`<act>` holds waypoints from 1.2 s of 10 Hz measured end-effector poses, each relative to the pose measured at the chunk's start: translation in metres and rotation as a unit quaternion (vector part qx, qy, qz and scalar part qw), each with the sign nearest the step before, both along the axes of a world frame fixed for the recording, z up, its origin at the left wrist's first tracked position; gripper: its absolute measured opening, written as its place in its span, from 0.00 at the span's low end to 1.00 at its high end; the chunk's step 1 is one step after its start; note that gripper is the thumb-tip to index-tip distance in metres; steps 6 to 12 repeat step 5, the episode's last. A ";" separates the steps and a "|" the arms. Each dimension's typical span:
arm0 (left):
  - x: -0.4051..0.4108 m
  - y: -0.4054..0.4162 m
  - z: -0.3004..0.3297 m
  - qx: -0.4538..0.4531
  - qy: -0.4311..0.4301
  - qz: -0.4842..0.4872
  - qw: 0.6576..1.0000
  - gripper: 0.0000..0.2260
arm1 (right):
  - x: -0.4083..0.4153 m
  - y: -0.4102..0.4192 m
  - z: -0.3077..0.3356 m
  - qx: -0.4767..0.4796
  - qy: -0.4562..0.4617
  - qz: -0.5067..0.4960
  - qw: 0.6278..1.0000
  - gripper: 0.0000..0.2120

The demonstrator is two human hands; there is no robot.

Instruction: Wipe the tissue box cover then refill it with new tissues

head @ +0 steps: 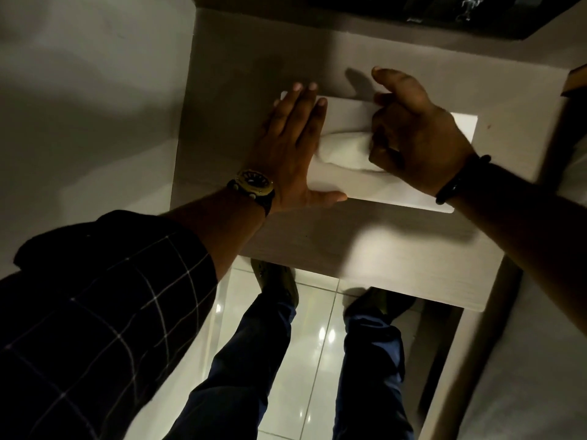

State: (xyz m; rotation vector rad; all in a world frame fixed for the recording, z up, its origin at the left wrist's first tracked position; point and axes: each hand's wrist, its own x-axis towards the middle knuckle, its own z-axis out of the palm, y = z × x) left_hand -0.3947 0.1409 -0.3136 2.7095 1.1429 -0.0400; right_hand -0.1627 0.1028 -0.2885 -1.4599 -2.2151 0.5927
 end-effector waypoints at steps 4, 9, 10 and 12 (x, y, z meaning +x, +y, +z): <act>0.003 0.003 0.011 -0.050 0.040 0.003 0.998 0.57 | -0.006 -0.046 0.033 -0.074 0.043 -0.342 0.936 0.14; -0.004 -0.014 0.032 -0.072 0.046 0.040 0.996 0.57 | -0.010 -0.075 0.051 -0.115 0.026 -0.344 0.931 0.15; -0.004 -0.014 0.032 -0.072 0.046 0.040 0.996 0.57 | -0.010 -0.075 0.051 -0.115 0.026 -0.344 0.931 0.15; -0.004 -0.014 0.032 -0.072 0.046 0.040 0.996 0.57 | -0.010 -0.075 0.051 -0.115 0.026 -0.344 0.931 0.15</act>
